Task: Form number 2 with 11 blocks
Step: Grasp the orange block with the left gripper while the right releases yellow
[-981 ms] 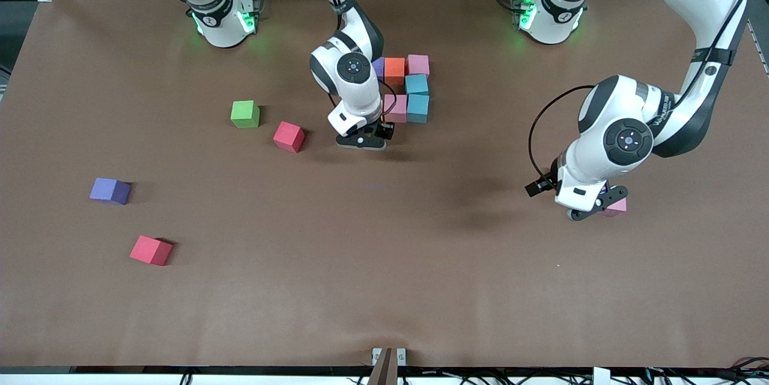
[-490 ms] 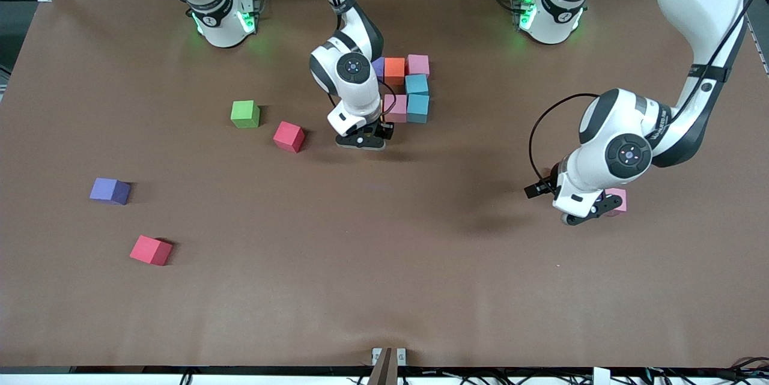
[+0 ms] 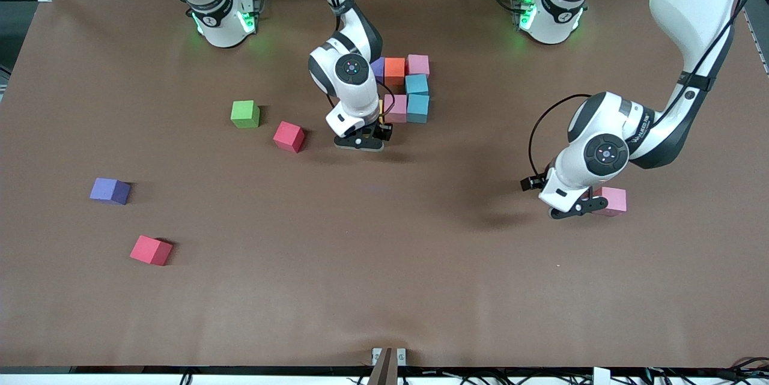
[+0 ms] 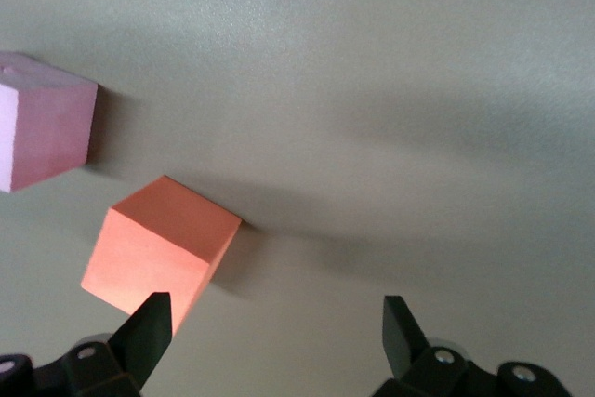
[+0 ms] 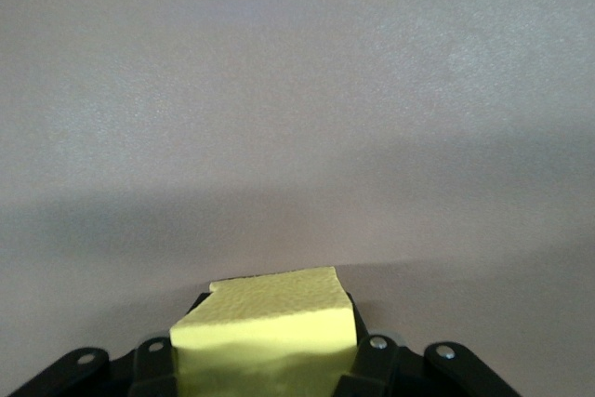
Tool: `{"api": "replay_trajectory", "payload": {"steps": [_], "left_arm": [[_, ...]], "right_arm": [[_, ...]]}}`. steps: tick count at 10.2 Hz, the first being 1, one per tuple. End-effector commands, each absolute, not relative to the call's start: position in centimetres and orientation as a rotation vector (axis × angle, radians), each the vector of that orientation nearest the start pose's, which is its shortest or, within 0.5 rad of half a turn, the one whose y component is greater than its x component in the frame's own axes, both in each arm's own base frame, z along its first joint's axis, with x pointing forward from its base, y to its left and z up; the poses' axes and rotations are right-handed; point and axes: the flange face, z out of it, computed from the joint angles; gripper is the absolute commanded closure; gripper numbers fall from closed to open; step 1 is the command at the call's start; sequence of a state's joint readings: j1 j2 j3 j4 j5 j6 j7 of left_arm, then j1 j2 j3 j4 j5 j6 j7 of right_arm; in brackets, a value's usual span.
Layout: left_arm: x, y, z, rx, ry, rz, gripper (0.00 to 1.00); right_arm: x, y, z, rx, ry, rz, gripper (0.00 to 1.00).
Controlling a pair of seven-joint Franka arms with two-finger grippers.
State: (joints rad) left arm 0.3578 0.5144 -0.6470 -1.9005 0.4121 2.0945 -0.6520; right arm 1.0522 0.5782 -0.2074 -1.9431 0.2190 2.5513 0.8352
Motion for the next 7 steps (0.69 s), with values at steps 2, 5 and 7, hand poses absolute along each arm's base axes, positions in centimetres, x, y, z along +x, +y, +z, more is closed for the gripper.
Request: {"api": "replay_trajectory", "payload": {"steps": [2,5,7], "left_arm": [[58.9,-10.5,26.3,-3.02,-0.049,0.226,0.0],[58.1,-10.0,25.4,-3.023,0.066,0.233,0.0],[58.0,-7.9,24.9,-3.03,0.175,0.257,0.0]], "right_arm": [[40.1,46.4,19.4,-3.098,0.215,-0.02,0.42],[39.9,46.5,19.0,-3.104,0.21,-0.016,0.34],[39.9,46.4,18.7,-3.112,0.208,-0.008,0.16]]}}
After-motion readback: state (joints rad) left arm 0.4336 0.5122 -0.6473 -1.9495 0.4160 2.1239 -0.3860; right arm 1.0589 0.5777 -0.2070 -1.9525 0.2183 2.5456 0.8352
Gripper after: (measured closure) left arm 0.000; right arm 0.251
